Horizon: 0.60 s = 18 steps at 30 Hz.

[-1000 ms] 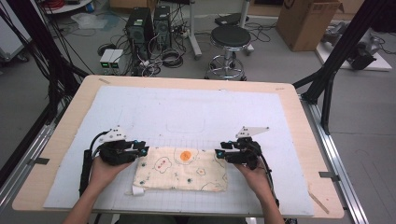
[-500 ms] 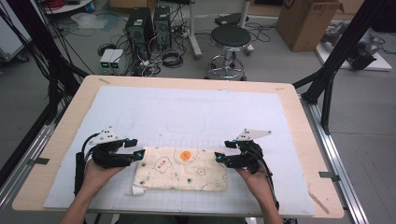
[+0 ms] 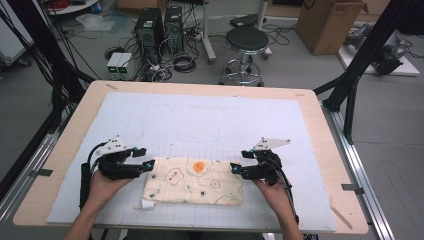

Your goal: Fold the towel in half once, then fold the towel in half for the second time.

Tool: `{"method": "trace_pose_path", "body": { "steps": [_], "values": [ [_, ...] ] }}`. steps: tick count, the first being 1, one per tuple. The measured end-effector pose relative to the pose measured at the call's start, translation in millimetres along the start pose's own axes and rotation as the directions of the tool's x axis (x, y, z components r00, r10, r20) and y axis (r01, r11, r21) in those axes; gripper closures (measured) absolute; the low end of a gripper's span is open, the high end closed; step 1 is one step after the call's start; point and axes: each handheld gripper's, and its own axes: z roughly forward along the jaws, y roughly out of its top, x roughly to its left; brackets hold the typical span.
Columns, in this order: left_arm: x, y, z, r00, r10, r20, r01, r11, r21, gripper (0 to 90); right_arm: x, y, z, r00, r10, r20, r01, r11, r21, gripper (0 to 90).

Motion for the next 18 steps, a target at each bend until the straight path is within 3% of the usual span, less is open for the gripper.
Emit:
{"method": "trace_pose_path", "body": {
  "steps": [12, 18],
  "values": [
    [1.0, -0.4, 2.0, 0.9998, 0.003, -0.019, -0.003, 0.9999, 0.015, 39.2, 0.4, -0.7, 4.0, 0.9999, 0.0, 0.016, -0.001, 0.999, 0.034, 31.9],
    [3.6, -1.6, 4.8, 0.9988, 0.0, -0.048, 0.002, 0.9994, 0.036, 39.3, -2.6, -0.6, 8.1, 0.9994, 0.001, 0.035, -0.002, 0.999, 0.044, 32.3]
  ]
}}
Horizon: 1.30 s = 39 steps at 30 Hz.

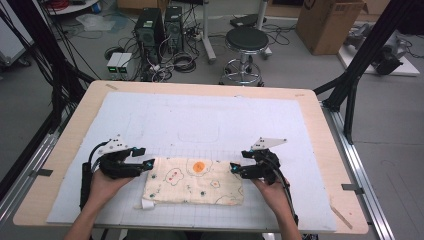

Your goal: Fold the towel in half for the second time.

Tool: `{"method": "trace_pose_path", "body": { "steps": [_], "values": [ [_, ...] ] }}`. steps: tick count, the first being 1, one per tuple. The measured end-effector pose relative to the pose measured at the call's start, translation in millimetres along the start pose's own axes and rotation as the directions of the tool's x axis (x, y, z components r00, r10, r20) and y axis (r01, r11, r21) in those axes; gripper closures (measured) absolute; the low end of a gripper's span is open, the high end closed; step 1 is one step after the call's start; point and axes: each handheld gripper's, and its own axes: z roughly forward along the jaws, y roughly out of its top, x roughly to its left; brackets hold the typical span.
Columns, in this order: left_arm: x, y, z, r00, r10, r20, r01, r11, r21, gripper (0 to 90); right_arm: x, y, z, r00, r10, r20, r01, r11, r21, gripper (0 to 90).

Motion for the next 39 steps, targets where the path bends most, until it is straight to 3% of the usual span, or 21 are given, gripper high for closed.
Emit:
{"method": "trace_pose_path", "body": {
  "steps": [5, 14, 21, 25, 30, 39],
  "values": [
    [0.9, -0.5, 3.5, 0.9997, -0.013, -0.019, 0.013, 0.9999, 0.006, 40.6, -0.7, 0.5, 5.4, 0.9999, -0.012, 0.007, 0.011, 1.0, 0.017, 33.7],
    [11.9, -1.4, 13.0, 0.9958, -0.068, -0.062, 0.069, 0.9975, 0.014, 44.7, -11.0, -2.0, 12.1, 0.9992, 0.035, 0.021, -0.036, 0.998, 0.043, 43.4],
    [18.6, -5.4, 26.9, 0.9891, -0.125, -0.078, 0.129, 0.9901, 0.055, 46.9, -18.7, -5.7, 16.5, 0.9973, 0.069, 0.024, -0.071, 0.994, 0.083, 54.6],
    [20.2, -7.2, 31.8, 0.9867, -0.149, -0.065, 0.154, 0.985, 0.078, 51.0, -19.5, -7.2, 20.4, 0.9977, 0.064, 0.022, -0.066, 0.992, 0.11, 57.4],
    [18.3, -6.0, 36.5, 0.9883, -0.147, -0.043, 0.15, 0.9854, 0.081, 53.4, -18.1, -7.6, 22.5, 0.998, 0.062, 0.011, -0.062, 0.99, 0.125, 63.2],
    [15.8, -7.2, 41.0, 0.9925, -0.119, -0.025, 0.122, 0.9837, 0.133, 70.3, -17.6, -8.2, 23.0, 0.9974, 0.071, -0.01, -0.069, 0.989, 0.133, 75.1]
  ]
}}
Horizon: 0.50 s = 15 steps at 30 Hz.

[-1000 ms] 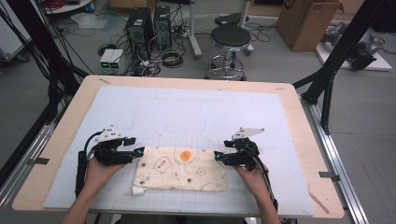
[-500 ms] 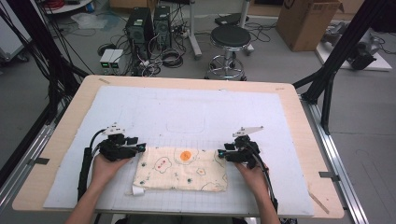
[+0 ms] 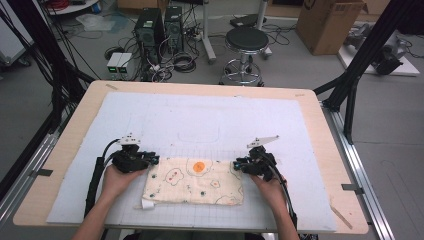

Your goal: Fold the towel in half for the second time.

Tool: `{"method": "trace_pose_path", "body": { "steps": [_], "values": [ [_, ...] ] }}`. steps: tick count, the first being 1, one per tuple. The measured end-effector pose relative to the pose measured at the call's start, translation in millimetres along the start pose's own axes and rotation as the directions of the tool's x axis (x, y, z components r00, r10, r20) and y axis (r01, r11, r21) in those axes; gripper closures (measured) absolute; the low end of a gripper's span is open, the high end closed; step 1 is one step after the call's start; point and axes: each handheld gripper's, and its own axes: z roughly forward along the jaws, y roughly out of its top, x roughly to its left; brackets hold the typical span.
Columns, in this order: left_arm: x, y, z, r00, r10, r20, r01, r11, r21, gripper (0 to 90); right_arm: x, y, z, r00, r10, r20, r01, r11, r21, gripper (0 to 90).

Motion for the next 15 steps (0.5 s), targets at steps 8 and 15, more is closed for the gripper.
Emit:
{"method": "trace_pose_path", "body": {
  "steps": [8, 15],
  "values": [
    [-3.0, 0.8, -0.9, 1.0, 0.002, 0.009, -0.002, 1.0, 0.002, 82.9, -1.1, 0.3, 0.0, 0.999, 0.008, -0.044, -0.008, 1.0, 0.012, 83.0],
    [-1.5, 6.9, -6.9, 1.0, -0.001, 0.005, 0.001, 0.9995, -0.033, 83.5, -3.1, 7.0, -5.4, 0.9977, 0.011, -0.067, -0.011, 1.0, 0.001, 83.6]
  ]
}}
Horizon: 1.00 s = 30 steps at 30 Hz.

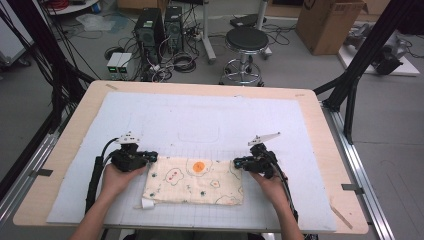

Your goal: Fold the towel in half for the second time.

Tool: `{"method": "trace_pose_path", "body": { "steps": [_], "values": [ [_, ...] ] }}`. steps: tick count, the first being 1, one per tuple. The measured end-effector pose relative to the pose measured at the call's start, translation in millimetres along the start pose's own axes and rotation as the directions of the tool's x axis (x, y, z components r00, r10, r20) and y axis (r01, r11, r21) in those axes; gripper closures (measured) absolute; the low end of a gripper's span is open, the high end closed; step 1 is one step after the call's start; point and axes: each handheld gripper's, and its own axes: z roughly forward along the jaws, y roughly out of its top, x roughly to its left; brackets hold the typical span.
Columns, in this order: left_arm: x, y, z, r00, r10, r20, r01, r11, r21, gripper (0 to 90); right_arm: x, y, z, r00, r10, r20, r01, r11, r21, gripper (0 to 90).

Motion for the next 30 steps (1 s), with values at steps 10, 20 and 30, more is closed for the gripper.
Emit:
{"method": "trace_pose_path", "body": {
  "steps": [10, 20, 30],
  "values": [
    [8.4, 16.8, 4.8, 0.9997, -0.001, -0.026, 0.001, 0.9999, -0.017, 83.9, -11.8, 15.5, -4.4, 0.9992, 0.04, 0.002, -0.04, 0.998, -0.054, 83.9],
    [22.7, 34.9, 11.2, 0.9987, -0.029, -0.043, 0.027, 0.9989, -0.037, 84.0, -29.5, 32.1, -0.4, 0.9974, 0.071, 0.013, -0.07, 0.995, -0.069, 83.9],
    [37.2, 56.0, 17.4, 0.996, -0.073, -0.053, 0.069, 0.9949, -0.074, 84.0, -48.5, 54.6, 3.8, 0.9926, 0.12, 0.013, -0.119, 0.989, -0.082, 83.9]
  ]
}}
